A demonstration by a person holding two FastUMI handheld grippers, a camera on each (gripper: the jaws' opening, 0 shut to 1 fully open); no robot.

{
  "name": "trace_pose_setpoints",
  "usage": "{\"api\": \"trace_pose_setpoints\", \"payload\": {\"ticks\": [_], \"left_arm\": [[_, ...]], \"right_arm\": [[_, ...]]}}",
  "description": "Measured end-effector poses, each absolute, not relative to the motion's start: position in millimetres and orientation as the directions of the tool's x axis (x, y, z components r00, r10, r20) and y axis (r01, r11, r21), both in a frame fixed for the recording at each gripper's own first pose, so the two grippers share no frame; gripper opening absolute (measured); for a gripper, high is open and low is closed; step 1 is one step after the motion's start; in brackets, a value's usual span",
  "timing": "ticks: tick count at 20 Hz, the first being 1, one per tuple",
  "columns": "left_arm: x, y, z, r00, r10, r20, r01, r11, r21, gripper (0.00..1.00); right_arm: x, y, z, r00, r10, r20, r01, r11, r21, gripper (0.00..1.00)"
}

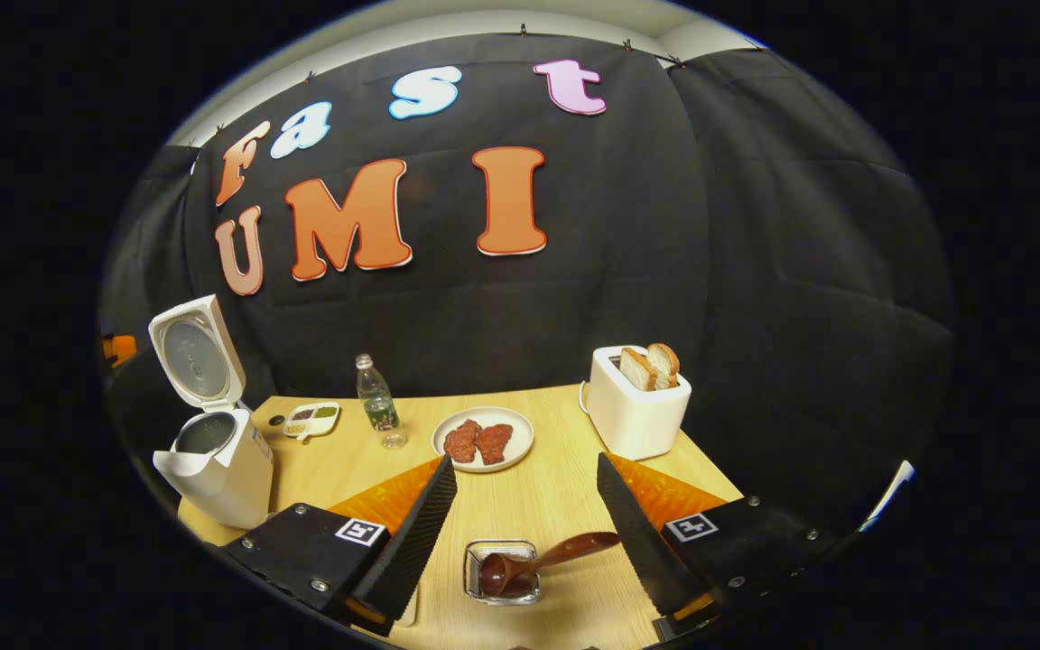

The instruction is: Close the left gripper, press the button to open the rice cooker; take a wooden spoon from the chopstick holder with the right hand, scoop a spoonful of rice and pour it into the rice cooker, then put the wooden spoon back into the chopstick holder.

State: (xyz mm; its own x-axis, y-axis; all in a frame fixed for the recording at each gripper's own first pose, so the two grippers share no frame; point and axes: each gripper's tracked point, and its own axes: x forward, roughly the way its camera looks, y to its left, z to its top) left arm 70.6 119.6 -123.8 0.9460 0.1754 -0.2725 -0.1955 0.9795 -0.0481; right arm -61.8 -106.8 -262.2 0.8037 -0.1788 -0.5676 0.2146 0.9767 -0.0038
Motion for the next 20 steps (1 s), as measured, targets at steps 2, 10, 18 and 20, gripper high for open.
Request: {"api": "trace_pose_setpoints", "payload": {"ticks": [2, 10, 18, 20], "left_arm": [[65, 107, -120, 0.950, 0.175, -0.258, -0.187, 0.982, -0.022, 0.05], [41, 45, -129, 0.963, 0.117, -0.244, -0.114, 0.993, 0.027, 0.78], [13, 34, -132, 0.944, 0.203, -0.260, -0.175, 0.976, 0.128, 0.81], [7, 35, -131, 0.939, 0.225, -0.258, -0.194, 0.971, 0.142, 0.80]], "right_arm": [[-70, -113, -274, 0.790, -0.181, -0.585, 0.228, 0.974, 0.006, 0.97], [-92, -122, -347, 0.705, -0.159, -0.691, 0.310, 0.945, 0.099, 0.96], [-71, -111, -409, 0.698, -0.087, -0.711, 0.397, 0.873, 0.284, 0.88], [-66, -108, -416, 0.700, -0.077, -0.710, 0.405, 0.862, 0.306, 0.78]]}}
